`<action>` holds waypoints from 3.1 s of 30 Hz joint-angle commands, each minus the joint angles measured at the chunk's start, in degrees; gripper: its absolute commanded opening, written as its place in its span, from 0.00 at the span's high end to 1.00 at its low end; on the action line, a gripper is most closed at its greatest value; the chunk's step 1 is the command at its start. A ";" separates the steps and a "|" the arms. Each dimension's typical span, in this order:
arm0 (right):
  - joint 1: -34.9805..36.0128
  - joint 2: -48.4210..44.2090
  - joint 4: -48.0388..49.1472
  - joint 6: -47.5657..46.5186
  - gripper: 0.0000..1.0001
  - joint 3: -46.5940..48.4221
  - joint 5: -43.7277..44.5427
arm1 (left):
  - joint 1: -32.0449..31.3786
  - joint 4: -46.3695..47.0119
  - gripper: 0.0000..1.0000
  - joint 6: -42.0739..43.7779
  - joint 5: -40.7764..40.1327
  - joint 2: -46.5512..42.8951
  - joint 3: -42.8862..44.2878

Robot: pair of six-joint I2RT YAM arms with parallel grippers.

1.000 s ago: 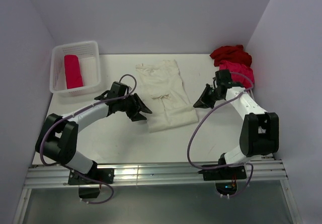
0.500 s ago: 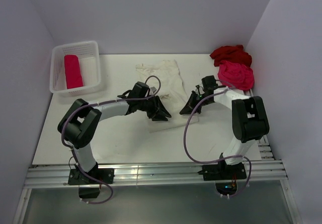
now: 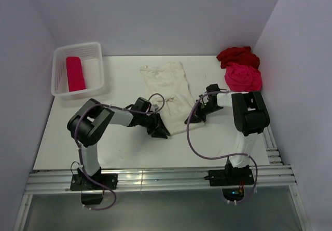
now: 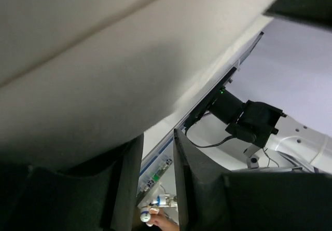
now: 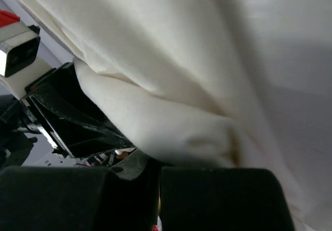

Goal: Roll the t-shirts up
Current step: Roll the tshirt

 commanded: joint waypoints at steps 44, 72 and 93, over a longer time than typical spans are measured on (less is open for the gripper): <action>-6.38 -9.42 -10.24 -2.81 0.99 -3.45 17.21 | 6.92 -19.47 0.37 12.60 -11.36 -9.48 -1.03; -5.06 -0.91 -0.49 7.04 0.99 7.36 12.29 | 10.35 -21.59 0.60 12.42 -12.16 -3.77 9.35; -9.72 -14.88 -3.30 -1.22 0.47 0.25 11.24 | 13.25 -27.38 0.32 19.80 -15.32 -14.74 4.43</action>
